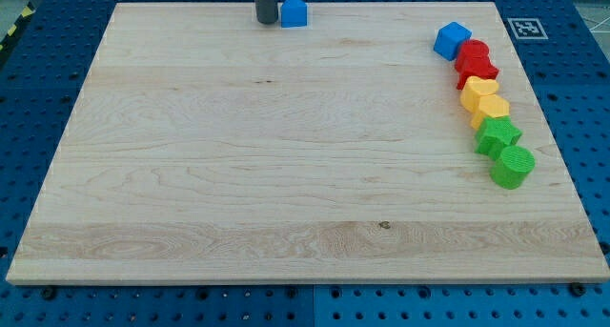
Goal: Move your arm towards the blue triangle
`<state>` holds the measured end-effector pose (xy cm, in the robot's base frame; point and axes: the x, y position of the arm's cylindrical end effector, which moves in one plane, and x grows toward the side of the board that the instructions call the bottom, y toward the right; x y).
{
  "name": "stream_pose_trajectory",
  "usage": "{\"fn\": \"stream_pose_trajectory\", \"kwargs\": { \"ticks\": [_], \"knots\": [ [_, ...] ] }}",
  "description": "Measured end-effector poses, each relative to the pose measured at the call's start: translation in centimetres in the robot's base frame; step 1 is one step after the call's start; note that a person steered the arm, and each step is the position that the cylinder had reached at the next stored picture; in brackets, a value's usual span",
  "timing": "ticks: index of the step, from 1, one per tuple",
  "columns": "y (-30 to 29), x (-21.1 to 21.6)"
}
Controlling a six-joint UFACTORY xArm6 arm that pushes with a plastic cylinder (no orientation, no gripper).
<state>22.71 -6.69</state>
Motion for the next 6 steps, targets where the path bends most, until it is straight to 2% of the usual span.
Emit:
{"fn": "stream_pose_trajectory", "kwargs": {
  "ticks": [1,3,6],
  "knots": [
    [-0.1,-0.1],
    [-5.3,-0.1],
    [-7.2,-3.2]
  ]
}}
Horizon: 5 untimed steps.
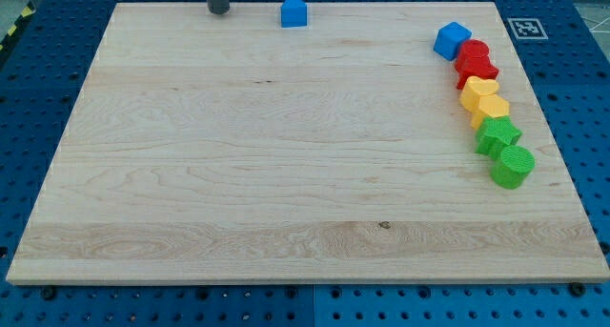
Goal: Move your arm towards the blue triangle
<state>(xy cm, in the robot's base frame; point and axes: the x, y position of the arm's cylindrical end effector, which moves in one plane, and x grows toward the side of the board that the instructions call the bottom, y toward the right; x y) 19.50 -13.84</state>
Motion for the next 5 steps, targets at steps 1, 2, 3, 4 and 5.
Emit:
{"fn": "stream_pose_trajectory", "kwargs": {
  "ticks": [1,2,3,4,5],
  "knots": [
    [0.2,-0.3],
    [0.5,-0.4],
    [1.4,-0.3],
    [2.8,-0.3],
    [4.2,-0.2]
  ]
}}
